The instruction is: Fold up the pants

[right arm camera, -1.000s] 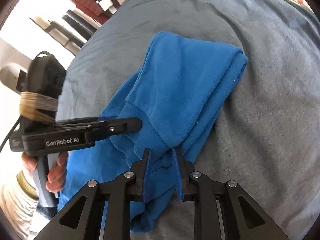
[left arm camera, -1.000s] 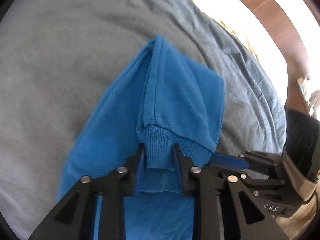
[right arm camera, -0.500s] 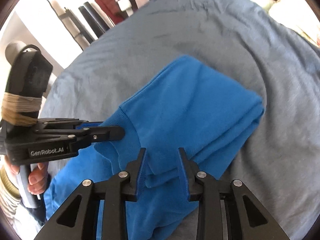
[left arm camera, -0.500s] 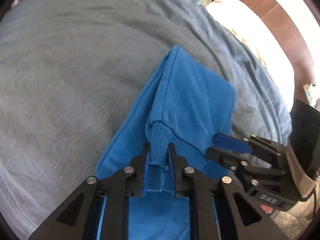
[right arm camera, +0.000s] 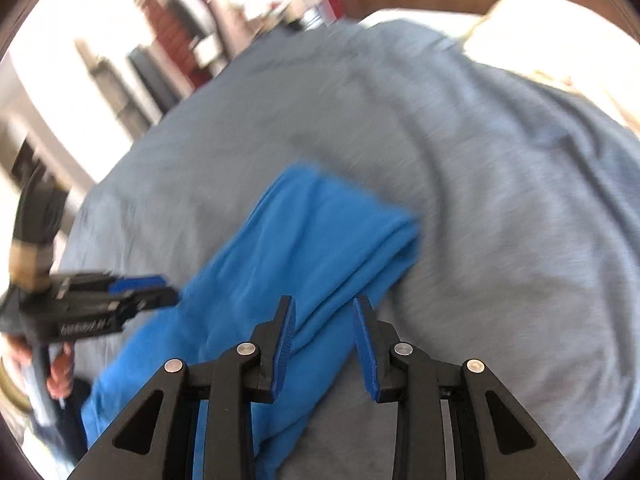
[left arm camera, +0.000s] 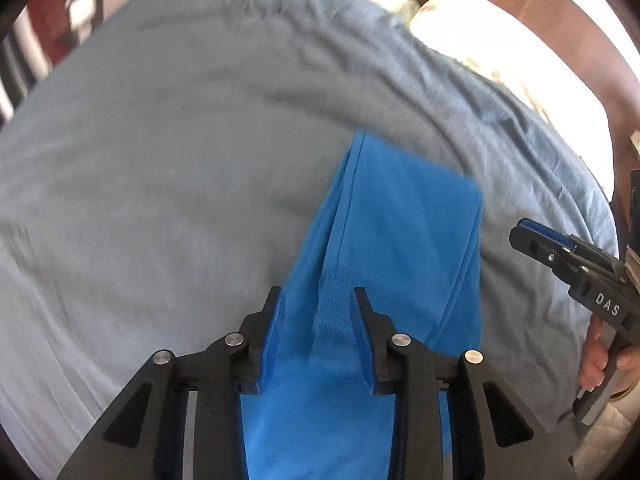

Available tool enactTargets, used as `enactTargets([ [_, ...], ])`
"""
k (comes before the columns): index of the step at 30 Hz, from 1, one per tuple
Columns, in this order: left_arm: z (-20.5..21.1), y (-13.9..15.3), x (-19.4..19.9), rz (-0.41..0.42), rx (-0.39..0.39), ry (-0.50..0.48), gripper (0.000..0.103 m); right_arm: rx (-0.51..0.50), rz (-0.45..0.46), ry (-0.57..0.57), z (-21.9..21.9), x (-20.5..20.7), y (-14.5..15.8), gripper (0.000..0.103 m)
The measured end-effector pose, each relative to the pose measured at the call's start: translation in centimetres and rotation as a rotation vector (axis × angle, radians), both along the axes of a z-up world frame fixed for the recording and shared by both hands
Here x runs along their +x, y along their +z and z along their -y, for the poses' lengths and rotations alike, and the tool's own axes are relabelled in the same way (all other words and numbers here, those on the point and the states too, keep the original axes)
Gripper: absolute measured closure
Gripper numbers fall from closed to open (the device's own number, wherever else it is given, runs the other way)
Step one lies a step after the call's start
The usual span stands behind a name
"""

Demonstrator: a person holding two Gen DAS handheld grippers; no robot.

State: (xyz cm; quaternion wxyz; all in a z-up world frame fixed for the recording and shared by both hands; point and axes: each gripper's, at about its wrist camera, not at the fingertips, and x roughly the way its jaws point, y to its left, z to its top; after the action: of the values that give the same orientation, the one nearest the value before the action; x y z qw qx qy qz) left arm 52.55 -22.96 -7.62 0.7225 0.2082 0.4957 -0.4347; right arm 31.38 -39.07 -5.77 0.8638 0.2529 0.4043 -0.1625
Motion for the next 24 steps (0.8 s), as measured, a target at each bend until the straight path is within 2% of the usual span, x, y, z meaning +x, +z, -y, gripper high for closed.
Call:
enactTargets([
  [4, 4.1, 1.1, 1.7, -0.002, -0.060, -0.030, 0.068, 0.018, 0.041, -0.094, 2.8, 0.2, 0.5, 0.072],
  [8, 8.3, 0.6, 4.1, -0.053, -0.101, -0.042, 0.067, 0.079, 0.058, -0.150, 5.3, 1.0, -0.4, 0.072],
  [15, 13.3, -1.8, 6.4, -0.132, -0.063, -0.064, 0.067, 0.149, 0.040, -0.171, 7.2, 3.5, -3.4, 0.072],
  [16, 13.8, -2.3, 6.6, -0.140, -0.051, -0.064, 0.068, 0.162, 0.039, -0.174, 7.3, 3.5, -3.7, 0.072],
  [18, 13.9, -3.3, 6.9, -0.139, -0.024, -0.061, 0.078, 0.179, 0.032, -0.183, 7.6, 4.0, -4.6, 0.072],
  [19, 13.8, -3.6, 6.9, -0.141, -0.017, -0.061, 0.081, 0.166, 0.019, -0.187, 7.6, 4.1, -4.8, 0.072],
  [24, 13.1, -4.7, 6.7, -0.127, 0.009, -0.082, 0.080, 0.018, -0.071, -0.179, 7.1, 4.7, -5.6, 0.072],
])
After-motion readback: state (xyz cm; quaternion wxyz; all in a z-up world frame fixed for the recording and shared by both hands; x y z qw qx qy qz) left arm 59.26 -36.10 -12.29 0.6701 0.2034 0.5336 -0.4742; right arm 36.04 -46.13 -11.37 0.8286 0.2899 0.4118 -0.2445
